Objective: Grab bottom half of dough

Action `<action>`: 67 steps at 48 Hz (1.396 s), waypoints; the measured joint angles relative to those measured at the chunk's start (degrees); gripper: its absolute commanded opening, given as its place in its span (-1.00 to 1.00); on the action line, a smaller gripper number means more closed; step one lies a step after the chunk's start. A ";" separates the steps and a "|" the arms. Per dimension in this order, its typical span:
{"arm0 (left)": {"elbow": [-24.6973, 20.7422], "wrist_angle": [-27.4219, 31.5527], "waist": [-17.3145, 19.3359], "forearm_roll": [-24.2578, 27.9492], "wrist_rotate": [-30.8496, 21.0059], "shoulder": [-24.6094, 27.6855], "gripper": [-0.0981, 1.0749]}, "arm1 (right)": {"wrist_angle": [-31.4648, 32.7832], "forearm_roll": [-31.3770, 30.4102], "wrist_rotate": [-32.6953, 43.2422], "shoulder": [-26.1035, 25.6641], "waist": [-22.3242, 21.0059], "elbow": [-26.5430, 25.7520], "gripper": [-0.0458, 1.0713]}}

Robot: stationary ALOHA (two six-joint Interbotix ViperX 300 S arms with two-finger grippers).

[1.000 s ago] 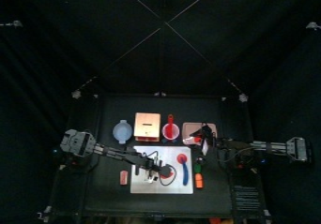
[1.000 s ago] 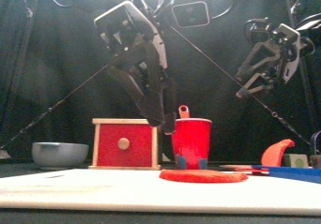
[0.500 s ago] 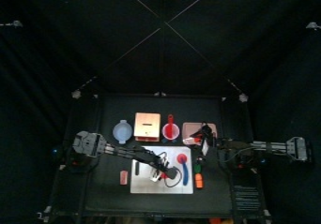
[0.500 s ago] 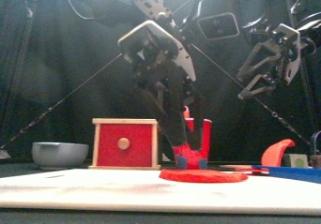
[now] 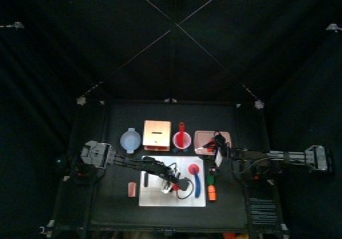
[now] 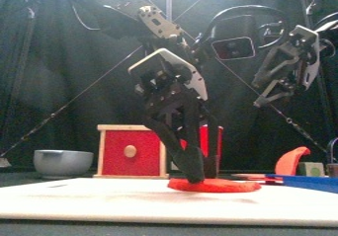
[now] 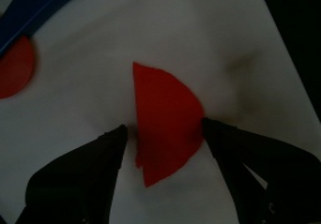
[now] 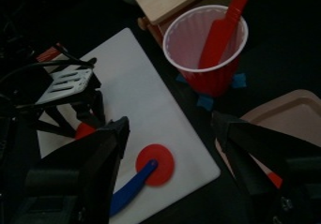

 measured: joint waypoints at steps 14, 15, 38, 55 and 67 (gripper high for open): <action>1.58 -2.81 -0.53 -0.09 -0.09 0.44 0.81 | 0.00 0.00 0.09 0.00 0.09 0.09 0.87; 1.76 -3.08 -0.53 -0.18 -0.18 0.35 0.81 | 0.00 0.09 0.18 0.00 0.09 0.00 0.87; 2.64 -3.78 -0.53 -0.18 -0.62 0.18 0.79 | 0.00 0.44 0.18 0.00 0.26 0.09 0.87; 2.64 -3.52 -0.44 -0.88 -0.62 0.09 0.78 | 0.00 0.44 0.18 0.00 0.26 0.00 0.87; 2.81 -3.43 -0.53 -0.97 -0.62 0.09 0.68 | 0.00 0.79 0.18 -0.09 0.18 0.00 0.87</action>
